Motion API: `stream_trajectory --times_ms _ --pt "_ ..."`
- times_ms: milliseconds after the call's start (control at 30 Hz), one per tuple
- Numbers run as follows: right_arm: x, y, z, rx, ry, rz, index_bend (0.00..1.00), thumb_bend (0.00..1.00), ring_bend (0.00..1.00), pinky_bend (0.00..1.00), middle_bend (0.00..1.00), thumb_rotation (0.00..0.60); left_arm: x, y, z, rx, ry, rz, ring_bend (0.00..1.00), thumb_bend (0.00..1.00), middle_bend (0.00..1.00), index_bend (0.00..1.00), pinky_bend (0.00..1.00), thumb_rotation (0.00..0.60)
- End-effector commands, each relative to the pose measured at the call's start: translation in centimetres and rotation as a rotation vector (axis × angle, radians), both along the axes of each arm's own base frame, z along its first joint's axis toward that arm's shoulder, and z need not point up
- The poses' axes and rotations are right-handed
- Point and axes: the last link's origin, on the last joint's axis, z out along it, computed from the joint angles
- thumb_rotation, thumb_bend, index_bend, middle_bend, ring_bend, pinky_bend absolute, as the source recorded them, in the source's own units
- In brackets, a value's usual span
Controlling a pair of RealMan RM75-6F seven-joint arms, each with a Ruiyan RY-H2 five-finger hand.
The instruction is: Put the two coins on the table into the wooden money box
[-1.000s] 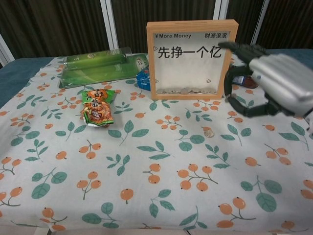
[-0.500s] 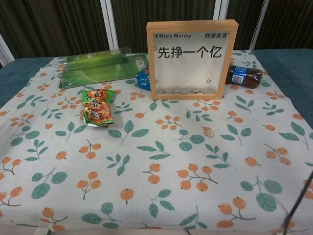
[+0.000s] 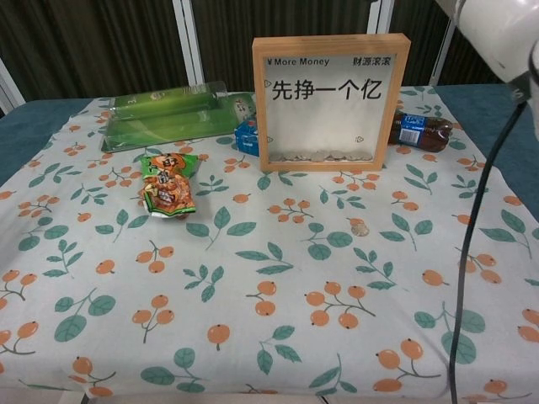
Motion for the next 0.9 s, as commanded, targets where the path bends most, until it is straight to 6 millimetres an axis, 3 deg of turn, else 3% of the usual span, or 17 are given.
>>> stream_trajectory --times_ms 33,300,900 --pt "0.4 -0.9 -0.8 0.009 0.016 -0.04 0.77 0.61 0.0 0.0 0.15 0.6 0.1 0.0 0.1 0.0 0.004 -0.001 0.0 0.38 0.0 0.0 0.05 0.6" --pt "0.5 -2.2 -1.5 0.004 -0.002 -0.097 0.78 0.61 0.0 0.0 0.15 0.6 0.1 0.0 0.2 0.0 0.003 0.007 0.0 0.38 0.0 0.0 0.05 0.6" --pt "0.3 -3.0 -3.1 0.049 0.02 -0.139 0.78 0.61 0.0 0.0 0.15 0.6 -0.3 0.1 0.5 0.004 0.001 0.012 0.0 0.38 0.0 0.0 0.05 0.6"
